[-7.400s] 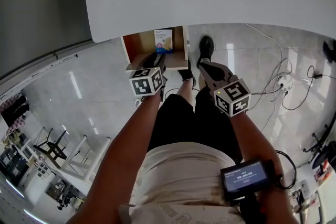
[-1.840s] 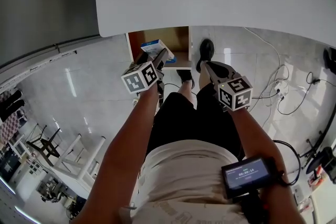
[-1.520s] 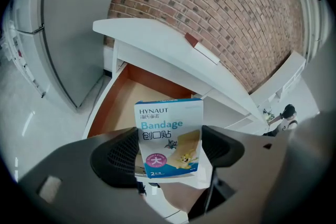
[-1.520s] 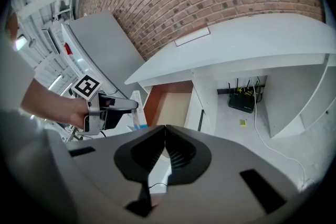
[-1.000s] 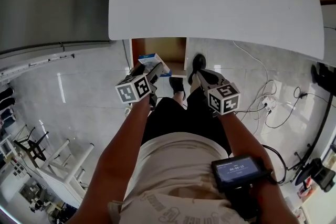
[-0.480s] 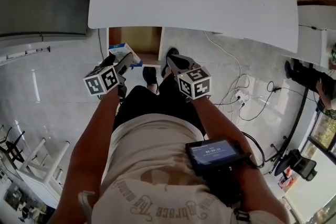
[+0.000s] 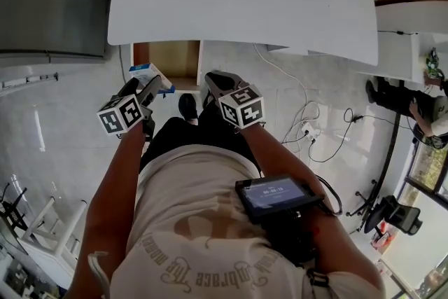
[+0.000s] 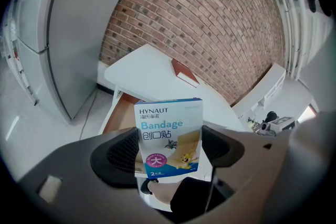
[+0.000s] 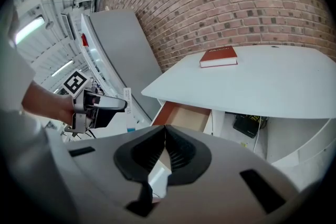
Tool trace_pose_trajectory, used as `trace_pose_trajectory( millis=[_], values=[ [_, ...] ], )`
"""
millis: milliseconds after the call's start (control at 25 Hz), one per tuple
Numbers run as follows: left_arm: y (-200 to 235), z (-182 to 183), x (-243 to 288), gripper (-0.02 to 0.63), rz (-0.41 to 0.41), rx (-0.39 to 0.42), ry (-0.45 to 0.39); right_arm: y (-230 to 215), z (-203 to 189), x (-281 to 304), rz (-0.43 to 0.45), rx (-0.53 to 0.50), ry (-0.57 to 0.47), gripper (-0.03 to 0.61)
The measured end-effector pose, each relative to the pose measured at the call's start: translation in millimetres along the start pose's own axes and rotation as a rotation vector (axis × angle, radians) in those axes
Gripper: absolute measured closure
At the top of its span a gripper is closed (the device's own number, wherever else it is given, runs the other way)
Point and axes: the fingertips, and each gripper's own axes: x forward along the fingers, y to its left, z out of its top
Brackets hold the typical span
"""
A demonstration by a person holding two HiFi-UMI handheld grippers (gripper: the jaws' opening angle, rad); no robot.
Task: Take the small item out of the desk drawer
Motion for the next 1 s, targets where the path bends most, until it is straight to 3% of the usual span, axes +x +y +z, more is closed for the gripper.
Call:
trace_pose_trajectory(
  millis=[600, 1000],
  values=[
    [-29.0, 15.1, -24.6, 0.238, -0.053, 0.051, -0.044, 14.1, 10.7, -19.8, 0.001, -0.037, -0.021, 0.572],
    [-38.7, 35.5, -46.9, 0.238, -0.091, 0.108, -0.109, 22.4, 42.5, -21.5, 0.002, -0.068, -0.078, 0.572]
  ],
)
